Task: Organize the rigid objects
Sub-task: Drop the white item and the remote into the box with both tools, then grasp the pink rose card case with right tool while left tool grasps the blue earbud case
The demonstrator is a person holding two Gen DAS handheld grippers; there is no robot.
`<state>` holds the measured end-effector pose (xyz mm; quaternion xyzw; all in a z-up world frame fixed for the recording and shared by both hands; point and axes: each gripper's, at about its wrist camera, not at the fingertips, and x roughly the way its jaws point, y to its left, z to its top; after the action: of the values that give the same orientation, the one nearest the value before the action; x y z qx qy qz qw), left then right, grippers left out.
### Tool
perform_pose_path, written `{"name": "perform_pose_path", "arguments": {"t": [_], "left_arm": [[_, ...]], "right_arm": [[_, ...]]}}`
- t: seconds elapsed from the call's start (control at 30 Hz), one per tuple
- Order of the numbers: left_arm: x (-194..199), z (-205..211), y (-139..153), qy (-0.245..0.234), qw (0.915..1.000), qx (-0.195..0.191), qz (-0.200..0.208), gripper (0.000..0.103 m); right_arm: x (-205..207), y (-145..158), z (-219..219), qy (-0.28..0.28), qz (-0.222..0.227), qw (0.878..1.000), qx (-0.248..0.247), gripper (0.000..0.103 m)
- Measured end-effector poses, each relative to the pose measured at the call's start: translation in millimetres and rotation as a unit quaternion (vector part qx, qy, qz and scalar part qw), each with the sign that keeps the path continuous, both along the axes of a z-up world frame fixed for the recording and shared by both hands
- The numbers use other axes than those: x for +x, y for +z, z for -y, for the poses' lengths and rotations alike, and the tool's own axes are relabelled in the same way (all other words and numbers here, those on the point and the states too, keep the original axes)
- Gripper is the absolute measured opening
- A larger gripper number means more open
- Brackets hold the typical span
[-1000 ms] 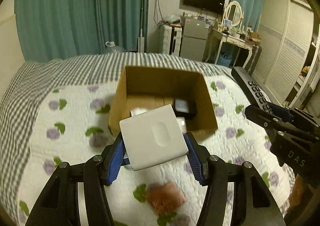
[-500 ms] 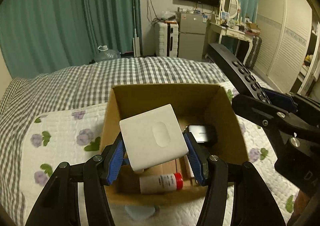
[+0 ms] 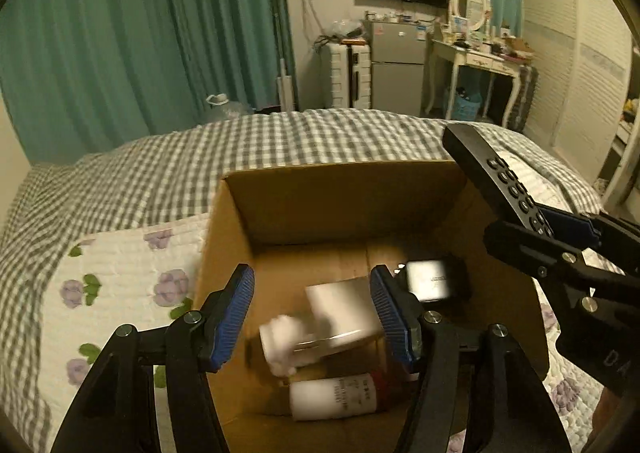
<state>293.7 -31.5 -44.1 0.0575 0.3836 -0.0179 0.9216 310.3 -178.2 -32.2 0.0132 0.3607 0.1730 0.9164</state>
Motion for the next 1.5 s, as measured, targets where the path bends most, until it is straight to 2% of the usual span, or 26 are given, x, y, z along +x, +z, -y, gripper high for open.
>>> {"name": "perform_pose_path", "arguments": {"t": [0.4,0.43,0.47,0.5,0.73,0.87,0.97,1.03,1.2,1.4,1.5], "left_arm": [[-18,-18,3,0.018,0.9998,0.008,0.005,0.064],[-20,-19,5,0.019,0.9998,0.007,0.006,0.064],[-24,-21,7,0.021,0.9997,0.005,0.009,0.064],[-28,-22,10,0.022,0.9997,0.002,0.012,0.064],[-74,-38,36,0.026,0.9991,-0.015,0.030,0.065],[-106,-50,49,0.034,0.9986,-0.023,0.033,0.066],[-130,-56,50,0.042,0.9987,-0.015,0.025,0.066],[-146,-60,44,0.057,0.9982,0.008,0.015,0.066],[-179,-72,15,0.061,0.9981,0.004,-0.006,0.066],[-198,-79,-28,0.078,0.9960,0.011,-0.043,0.066],[-201,-80,-50,0.069,0.9953,0.004,-0.067,0.066]], "right_arm": [[4,-14,-12,0.013,-0.012,1.000,-0.004,0.041],[2,-14,-13,0.014,-0.012,1.000,-0.002,0.049],[-2,-11,-12,0.011,-0.005,1.000,0.000,0.066],[-6,-9,-11,0.005,0.003,1.000,0.000,0.072],[-59,21,4,-0.019,0.021,1.000,-0.011,0.075],[-99,36,12,-0.028,0.024,0.999,-0.028,0.081],[-126,38,10,-0.029,0.022,0.998,-0.046,0.082],[-140,32,8,-0.031,0.015,0.998,-0.053,0.082],[-166,-2,-3,-0.039,-0.031,0.997,-0.051,0.083],[-185,-58,-38,-0.001,-0.078,0.995,-0.062,0.083],[-187,-81,-56,0.030,-0.100,0.992,-0.070,0.083]]}}
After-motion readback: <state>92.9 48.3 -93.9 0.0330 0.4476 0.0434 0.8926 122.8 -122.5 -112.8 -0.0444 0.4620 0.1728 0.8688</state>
